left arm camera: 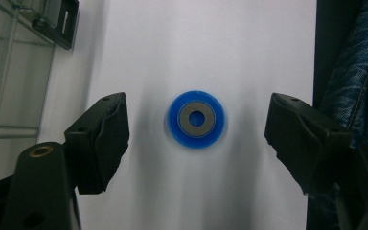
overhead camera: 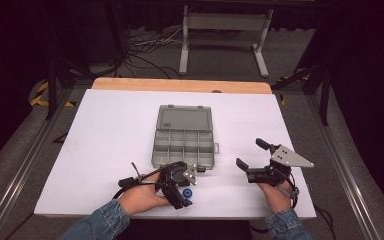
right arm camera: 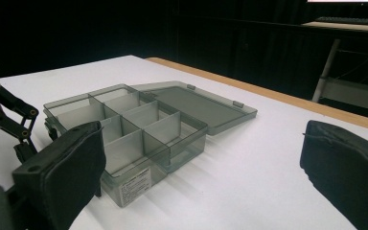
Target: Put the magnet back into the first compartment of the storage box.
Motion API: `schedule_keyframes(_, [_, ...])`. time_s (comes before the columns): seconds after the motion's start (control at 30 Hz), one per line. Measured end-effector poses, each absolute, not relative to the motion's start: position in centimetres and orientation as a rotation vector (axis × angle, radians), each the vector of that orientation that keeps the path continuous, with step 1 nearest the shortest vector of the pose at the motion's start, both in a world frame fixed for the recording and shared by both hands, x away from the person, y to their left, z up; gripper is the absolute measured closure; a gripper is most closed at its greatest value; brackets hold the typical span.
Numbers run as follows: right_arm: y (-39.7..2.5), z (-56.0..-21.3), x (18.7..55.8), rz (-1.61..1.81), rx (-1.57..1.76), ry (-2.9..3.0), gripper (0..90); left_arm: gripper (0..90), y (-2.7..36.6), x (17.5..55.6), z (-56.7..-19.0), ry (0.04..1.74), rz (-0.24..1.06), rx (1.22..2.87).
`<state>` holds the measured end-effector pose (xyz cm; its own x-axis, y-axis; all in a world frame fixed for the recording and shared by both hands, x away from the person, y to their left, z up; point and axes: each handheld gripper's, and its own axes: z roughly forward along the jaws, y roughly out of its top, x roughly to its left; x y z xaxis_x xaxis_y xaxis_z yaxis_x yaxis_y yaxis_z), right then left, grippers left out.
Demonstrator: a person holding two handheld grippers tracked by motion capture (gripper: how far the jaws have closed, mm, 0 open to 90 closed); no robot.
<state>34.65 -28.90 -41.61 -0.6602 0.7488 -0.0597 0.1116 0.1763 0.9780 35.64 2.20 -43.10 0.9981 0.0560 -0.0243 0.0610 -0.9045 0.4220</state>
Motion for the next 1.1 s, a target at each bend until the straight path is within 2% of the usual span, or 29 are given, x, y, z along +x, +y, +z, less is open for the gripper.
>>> schedule_keyframes(0.3, [-28.89, -41.6, 34.65, 1.522, 0.807, 1.914, 2.5, 34.1, 2.09, 35.72, -43.33, 0.074, -0.013, 2.719])
schedule_keyframes(0.77, [-28.89, -41.62, 34.67, 1.521, 0.81, 1.916, 2.5, 61.2, 2.13, 35.55, -43.2, 0.045, 0.006, 2.721])
schedule_keyframes(1.1, [-28.9, -41.63, 34.7, 1.525, 0.813, 1.915, 2.5, 61.9, 2.47, 35.68, -42.39, 0.053, -0.012, 2.692])
